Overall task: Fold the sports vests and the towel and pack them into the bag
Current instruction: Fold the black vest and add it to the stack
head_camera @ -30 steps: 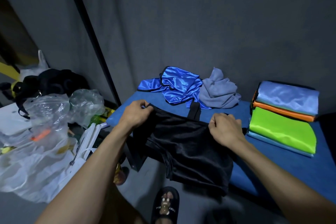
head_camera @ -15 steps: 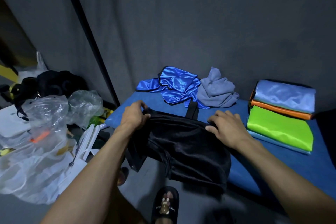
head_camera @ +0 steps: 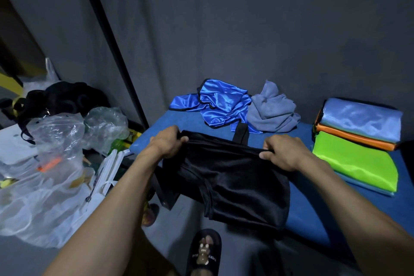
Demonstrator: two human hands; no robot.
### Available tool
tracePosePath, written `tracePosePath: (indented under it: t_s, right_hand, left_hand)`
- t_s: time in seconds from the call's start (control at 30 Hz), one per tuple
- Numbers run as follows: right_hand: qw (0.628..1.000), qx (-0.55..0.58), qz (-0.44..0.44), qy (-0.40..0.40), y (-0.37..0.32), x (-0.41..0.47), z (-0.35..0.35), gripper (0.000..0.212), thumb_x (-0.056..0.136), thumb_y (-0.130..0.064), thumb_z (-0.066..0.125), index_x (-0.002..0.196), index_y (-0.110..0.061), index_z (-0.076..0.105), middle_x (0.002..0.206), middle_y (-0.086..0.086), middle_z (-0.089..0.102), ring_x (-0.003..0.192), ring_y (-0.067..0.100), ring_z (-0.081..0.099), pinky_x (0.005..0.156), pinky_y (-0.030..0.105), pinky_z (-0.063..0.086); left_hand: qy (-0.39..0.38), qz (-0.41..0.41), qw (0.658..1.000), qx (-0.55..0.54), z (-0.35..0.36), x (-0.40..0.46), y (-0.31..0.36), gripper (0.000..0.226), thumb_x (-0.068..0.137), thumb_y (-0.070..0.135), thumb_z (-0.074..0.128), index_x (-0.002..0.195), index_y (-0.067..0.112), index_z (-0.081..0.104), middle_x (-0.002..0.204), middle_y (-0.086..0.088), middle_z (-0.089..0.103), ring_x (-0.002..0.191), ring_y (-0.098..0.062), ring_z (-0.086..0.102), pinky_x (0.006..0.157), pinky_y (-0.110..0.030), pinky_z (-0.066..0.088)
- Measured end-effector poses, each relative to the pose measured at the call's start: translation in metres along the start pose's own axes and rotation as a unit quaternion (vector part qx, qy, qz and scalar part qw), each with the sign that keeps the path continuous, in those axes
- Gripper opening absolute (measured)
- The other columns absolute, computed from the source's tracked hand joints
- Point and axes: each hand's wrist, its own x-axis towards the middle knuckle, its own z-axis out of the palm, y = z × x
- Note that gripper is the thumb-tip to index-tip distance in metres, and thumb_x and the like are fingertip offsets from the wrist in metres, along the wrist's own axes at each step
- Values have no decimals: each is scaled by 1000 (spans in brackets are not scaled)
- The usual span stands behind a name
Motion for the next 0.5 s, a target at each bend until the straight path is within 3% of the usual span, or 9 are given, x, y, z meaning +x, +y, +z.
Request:
tracePosePath:
  t_s: [0.1,0.2,0.3,0.4,0.47,0.5]
  right_hand:
    - [999,6,11,36,7,12,-3,27,99,-45,59,92,-20,64,93,-2,67,103,27,57,79,38,27]
    - [975,-24,15,222,14,19,2,19,95,-41,65,98,-22,69,103,1,65,108,33,54,81,41,29]
    - [947,-27,-46,317,20,14,14,28,88,-34,73,108,-16,68,107,7,62,100,37,56,81,45,38]
    - [956,70,-141,246,15,-8,16,27,92,-47,63,95,-21,64,94,-1,57,88,25,57,72,41,47]
    - [964,125,-162,171,7,-26,18,34,90,-63,53,84,-29,58,83,-12,53,77,11,53,68,37,47]
    - [965,135,-170,145,3,-34,20,39,87,-69,51,81,-31,55,79,-13,53,71,6,51,65,33,46]
  left_hand:
    - [42,15,993,-112,-10,20,8,19,100,29,62,104,13,52,108,-8,61,108,-30,60,81,-30,37]
    - [128,11,981,-147,-14,43,27,27,101,28,59,121,10,58,123,-14,64,119,-33,58,93,-36,41]
    - [166,-28,984,-61,-10,51,32,39,103,38,53,137,18,51,139,-15,50,127,-40,47,104,-49,38]
    - [165,60,982,-67,-11,49,22,26,99,29,62,122,16,62,120,-10,57,115,-33,53,99,-39,40]
    - [88,156,974,-139,-13,38,19,4,96,20,68,99,17,69,95,2,66,91,-17,62,85,-29,44]
    - [27,193,967,-163,-13,32,19,3,95,19,69,92,19,69,86,7,68,81,-10,62,81,-28,46]
